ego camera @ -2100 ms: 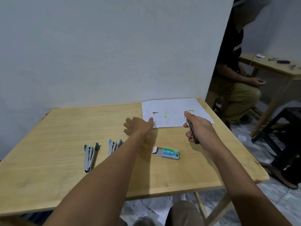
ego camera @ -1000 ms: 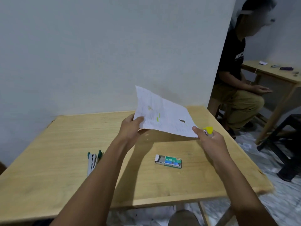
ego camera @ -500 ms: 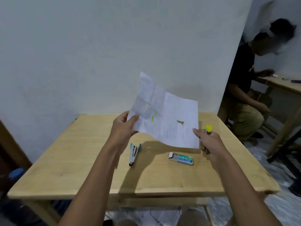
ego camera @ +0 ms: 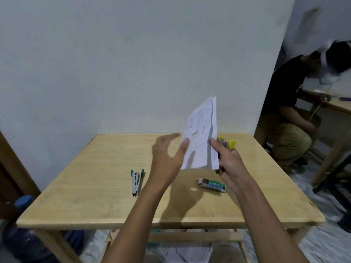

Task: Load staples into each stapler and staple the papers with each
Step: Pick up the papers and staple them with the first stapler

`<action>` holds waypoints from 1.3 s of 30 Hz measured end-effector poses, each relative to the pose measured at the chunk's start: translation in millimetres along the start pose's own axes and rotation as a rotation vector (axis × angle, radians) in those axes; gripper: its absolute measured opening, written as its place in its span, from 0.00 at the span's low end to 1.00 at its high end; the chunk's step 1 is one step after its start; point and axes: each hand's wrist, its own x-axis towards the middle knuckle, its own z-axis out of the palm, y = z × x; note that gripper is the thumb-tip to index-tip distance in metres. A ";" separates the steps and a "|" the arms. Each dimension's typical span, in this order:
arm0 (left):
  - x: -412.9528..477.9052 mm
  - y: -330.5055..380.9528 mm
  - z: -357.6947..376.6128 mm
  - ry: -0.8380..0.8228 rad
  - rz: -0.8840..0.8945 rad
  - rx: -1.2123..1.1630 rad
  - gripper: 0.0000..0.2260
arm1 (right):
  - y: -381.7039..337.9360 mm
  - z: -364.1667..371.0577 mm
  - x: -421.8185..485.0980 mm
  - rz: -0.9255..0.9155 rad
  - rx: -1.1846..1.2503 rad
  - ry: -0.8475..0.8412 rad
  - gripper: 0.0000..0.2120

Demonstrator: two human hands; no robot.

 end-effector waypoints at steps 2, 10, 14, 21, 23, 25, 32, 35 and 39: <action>4.3 -2.9 -7.9 0.130 -0.232 0.000 0.26 | -4.5 0.1 -5.7 -0.014 0.075 -0.041 0.06; -1.5 -0.1 -23.2 -0.255 -0.589 -0.661 0.12 | -4.3 3.4 -17.5 -0.015 -0.081 -0.042 0.20; 1.4 0.1 -29.4 -0.106 -0.397 -0.489 0.11 | -6.4 -7.6 -25.2 -0.024 -0.243 -0.068 0.23; -8.2 7.2 -31.2 -0.161 -0.399 -0.743 0.17 | 3.4 -1.6 -28.1 -0.038 -0.270 0.142 0.06; -19.1 0.9 -25.3 -0.195 -0.412 -0.911 0.23 | 9.3 0.2 -26.9 -0.028 -0.208 0.209 0.11; -31.2 -4.7 -13.3 -0.234 -0.422 -0.916 0.26 | 14.7 3.8 -26.8 -0.026 -0.172 0.226 0.11; -36.2 -18.1 1.7 -0.129 -0.378 -0.529 0.11 | 19.8 14.7 -45.7 0.009 -0.317 0.068 0.10; -36.9 -22.0 0.0 -0.091 -0.379 -0.502 0.11 | 22.5 7.0 -51.5 0.151 -0.352 -0.025 0.17; -44.5 -27.2 6.7 -0.027 -0.419 -0.487 0.11 | 33.3 2.6 -58.2 0.310 -0.268 -0.205 0.16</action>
